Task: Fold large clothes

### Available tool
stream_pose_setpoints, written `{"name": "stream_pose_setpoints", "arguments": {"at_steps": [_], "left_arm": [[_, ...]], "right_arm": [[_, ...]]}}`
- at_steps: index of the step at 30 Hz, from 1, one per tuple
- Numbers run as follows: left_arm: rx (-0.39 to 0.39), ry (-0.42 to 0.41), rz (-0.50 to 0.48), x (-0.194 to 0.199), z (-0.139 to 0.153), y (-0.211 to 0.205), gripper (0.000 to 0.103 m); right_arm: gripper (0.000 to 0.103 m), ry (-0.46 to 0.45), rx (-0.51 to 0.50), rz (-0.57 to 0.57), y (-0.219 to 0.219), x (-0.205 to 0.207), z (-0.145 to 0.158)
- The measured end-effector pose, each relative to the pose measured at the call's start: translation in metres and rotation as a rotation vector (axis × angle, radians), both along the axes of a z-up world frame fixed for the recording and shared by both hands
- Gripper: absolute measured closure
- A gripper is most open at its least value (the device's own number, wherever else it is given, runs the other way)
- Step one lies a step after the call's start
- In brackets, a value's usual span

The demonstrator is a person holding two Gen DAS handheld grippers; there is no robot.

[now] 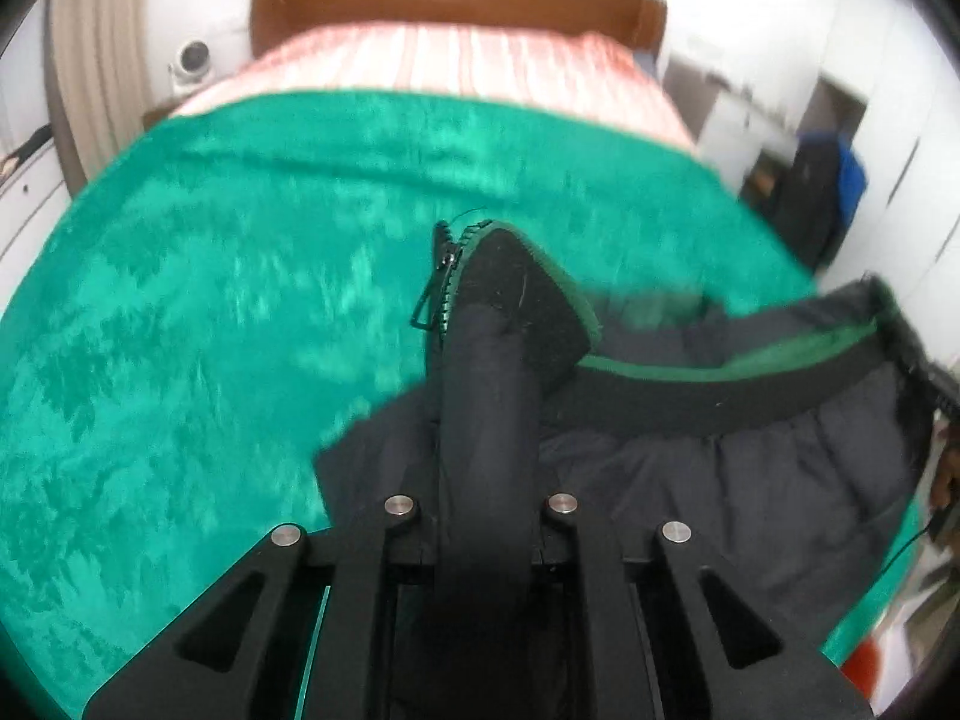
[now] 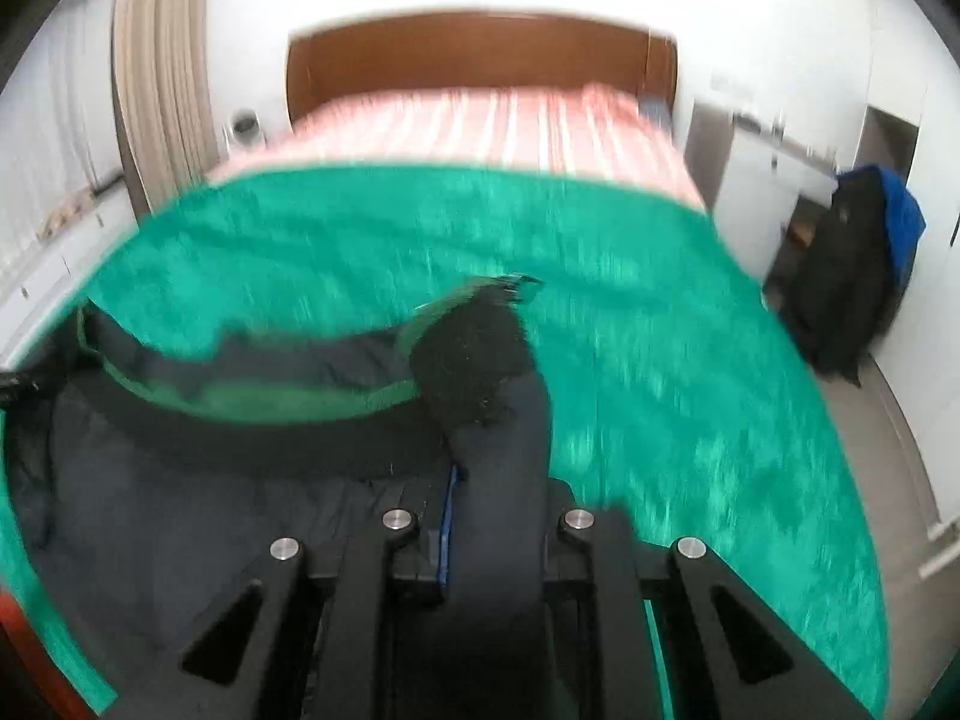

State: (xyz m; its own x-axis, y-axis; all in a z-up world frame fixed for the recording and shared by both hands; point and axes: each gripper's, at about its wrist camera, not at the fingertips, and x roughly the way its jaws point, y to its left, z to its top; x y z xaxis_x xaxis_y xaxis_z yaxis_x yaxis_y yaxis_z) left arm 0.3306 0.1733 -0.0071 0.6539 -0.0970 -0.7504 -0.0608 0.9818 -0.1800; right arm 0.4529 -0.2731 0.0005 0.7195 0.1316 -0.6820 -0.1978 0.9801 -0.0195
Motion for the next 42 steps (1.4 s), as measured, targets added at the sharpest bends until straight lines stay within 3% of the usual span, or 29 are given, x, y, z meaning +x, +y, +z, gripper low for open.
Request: {"name": "stream_pose_setpoints", "arguments": {"at_steps": [2, 3, 5, 6, 7, 9, 10, 12, 16, 17, 19, 22, 25, 28, 29, 31, 32, 34, 36, 38, 42], "left_arm": [[-0.016, -0.017, 0.034, 0.014, 0.000, 0.004, 0.091], [-0.018, -0.001, 0.055, 0.027, -0.014, 0.006, 0.090], [-0.024, 0.081, 0.104, 0.050, -0.058, 0.012, 0.086], [-0.066, 0.151, 0.139, 0.060, -0.095, 0.019, 0.079], [-0.102, 0.156, 0.144, 0.062, -0.107, 0.024, 0.073], [-0.170, 0.084, 0.178, 0.058, -0.115, 0.033, 0.066], [-0.163, 0.084, 0.189, 0.058, -0.115, 0.034, 0.057], [-0.154, 0.096, 0.190, 0.060, -0.114, 0.037, 0.050], [-0.113, 0.114, 0.206, 0.054, -0.098, 0.039, 0.039], [-0.087, 0.086, 0.208, 0.045, -0.086, 0.037, 0.037], [-0.032, -0.011, 0.189, 0.025, -0.052, 0.030, 0.018], [0.009, -0.108, 0.116, 0.005, -0.023, 0.012, 0.005], [0.087, -0.144, 0.019, -0.012, -0.028, -0.015, 0.003], [0.191, -0.063, 0.076, -0.008, -0.072, -0.018, 0.002], [0.182, -0.002, 0.105, -0.001, -0.092, -0.011, 0.002], [0.053, 0.047, 0.145, 0.001, -0.112, 0.007, 0.003], [0.010, 0.043, 0.187, -0.003, -0.108, 0.012, 0.004], [0.009, 0.018, 0.205, -0.009, -0.089, 0.006, 0.008], [0.025, -0.039, 0.144, -0.015, -0.060, -0.016, 0.007], [0.029, -0.086, 0.085, -0.016, -0.037, -0.041, 0.005], [0.003, -0.133, -0.011, -0.008, -0.010, -0.095, 0.003]], "right_arm": [[0.086, 0.004, 0.011, -0.032, -0.003, 0.018, -0.007], [0.086, 0.020, 0.007, -0.051, -0.005, 0.029, -0.021], [0.086, 0.106, -0.021, -0.094, -0.007, 0.051, -0.073], [0.085, 0.171, -0.018, -0.114, -0.009, 0.059, -0.103], [0.084, 0.240, 0.016, -0.124, -0.013, 0.065, -0.134], [0.082, 0.209, 0.064, -0.158, -0.019, 0.062, -0.149], [0.082, 0.197, 0.056, -0.159, -0.018, 0.062, -0.151], [0.080, 0.202, 0.057, -0.152, -0.019, 0.062, -0.153], [0.063, 0.234, 0.134, -0.135, -0.031, 0.055, -0.138], [0.055, 0.234, 0.155, -0.133, -0.034, 0.049, -0.129], [0.051, 0.166, 0.199, -0.114, -0.039, 0.035, -0.099], [0.044, 0.079, 0.209, -0.061, -0.031, -0.001, -0.056], [0.028, 0.026, 0.282, 0.022, -0.012, -0.043, -0.038], [0.023, 0.014, 0.315, 0.057, 0.003, -0.076, -0.057], [0.023, 0.036, 0.299, 0.049, 0.005, -0.079, -0.070], [0.024, 0.116, 0.276, -0.003, -0.001, -0.083, -0.107], [0.027, 0.114, 0.292, -0.021, -0.007, -0.090, -0.112], [0.025, 0.033, 0.299, -0.059, -0.015, -0.118, -0.103], [0.023, -0.068, 0.288, -0.060, -0.018, -0.146, -0.088], [0.013, -0.168, 0.269, -0.063, -0.016, -0.169, -0.080], [0.013, -0.257, 0.227, -0.031, -0.002, -0.195, -0.094]]}}
